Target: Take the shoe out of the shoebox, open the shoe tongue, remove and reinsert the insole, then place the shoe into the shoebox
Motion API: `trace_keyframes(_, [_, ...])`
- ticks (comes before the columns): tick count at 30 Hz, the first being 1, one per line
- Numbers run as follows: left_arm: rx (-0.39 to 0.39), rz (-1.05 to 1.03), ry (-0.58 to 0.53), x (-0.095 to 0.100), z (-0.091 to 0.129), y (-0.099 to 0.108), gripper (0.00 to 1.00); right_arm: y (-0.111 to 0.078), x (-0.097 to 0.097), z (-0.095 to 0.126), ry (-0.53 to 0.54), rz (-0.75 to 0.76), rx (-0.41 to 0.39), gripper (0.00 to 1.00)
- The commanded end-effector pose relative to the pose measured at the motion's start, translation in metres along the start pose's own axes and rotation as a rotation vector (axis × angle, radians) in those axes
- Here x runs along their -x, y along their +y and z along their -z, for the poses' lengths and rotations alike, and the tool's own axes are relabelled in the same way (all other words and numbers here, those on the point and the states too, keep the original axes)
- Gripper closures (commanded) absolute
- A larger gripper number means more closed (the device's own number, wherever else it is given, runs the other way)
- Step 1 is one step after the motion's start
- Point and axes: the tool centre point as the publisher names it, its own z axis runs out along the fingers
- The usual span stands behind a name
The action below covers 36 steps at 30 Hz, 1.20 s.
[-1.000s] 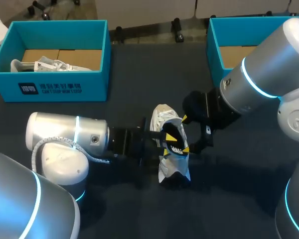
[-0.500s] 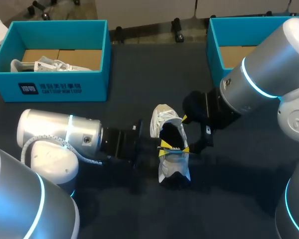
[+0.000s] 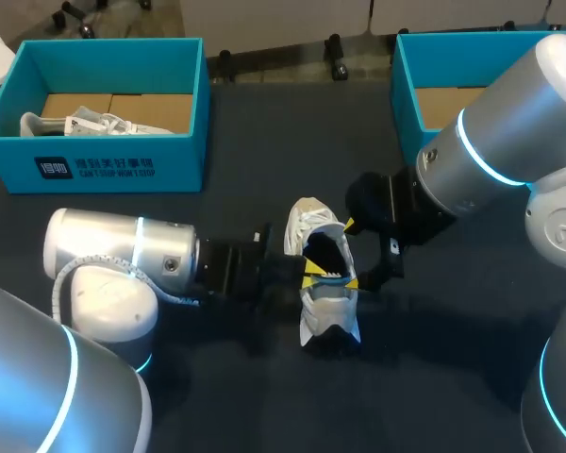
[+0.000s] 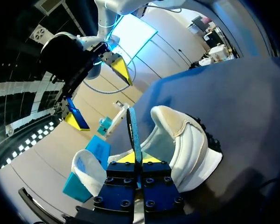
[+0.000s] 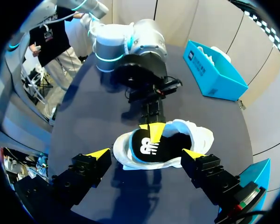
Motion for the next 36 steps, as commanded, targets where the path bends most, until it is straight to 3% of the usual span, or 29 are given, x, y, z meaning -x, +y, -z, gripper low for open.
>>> trace_keyframes(1, [0.004, 0.0, -0.009, -0.001, -0.002, 0.0, 1.0, 0.0, -0.001, -0.002, -0.002, 0.0, 0.0, 0.0])
trace_keyframes(3, [0.004, 0.004, -0.012, 0.0, 0.002, -0.006, 0.65, 0.0, -0.001, -0.002, -0.002, 0.0, 0.0, 0.0])
trace_keyframes(5, [-0.002, 0.004, -0.014, 0.001, 0.005, -0.011, 0.41, 0.0, -0.001, -0.002, -0.002, 0.0, 0.0, 0.0])
trace_keyframes(6, [-0.006, 0.007, -0.012, 0.001, 0.007, -0.013, 0.33, 0.0, -0.001, -0.002, -0.002, 0.0, 0.0, 0.0])
trace_keyframes(11, [-0.018, 0.006, -0.008, 0.003, 0.014, -0.024, 0.39, 0.0, -0.001, -0.002, -0.002, 0.0, 0.0, 0.0])
trace_keyframes(17, [-0.033, 0.005, 0.017, 0.0, 0.013, -0.035, 0.66, 0.0, -0.001, -0.002, -0.002, 0.0, 0.0, 0.0])
trace_keyframes(19, [-0.035, 0.001, 0.034, -0.002, 0.01, -0.036, 0.84, 0.0, -0.001, -0.002, -0.002, 0.0, 0.0, 0.0])
trace_keyframes(20, [-0.031, -0.003, 0.046, -0.004, 0.007, -0.034, 1.0, 0.0, -0.001, -0.002, -0.002, 0.0, 0.0, 0.0])
trace_keyframes(36, [0.025, -0.058, 0.085, -0.003, -0.001, -0.002, 1.0, 0.0, -0.001, -0.002, -0.002, 0.0, 0.0, 0.0])
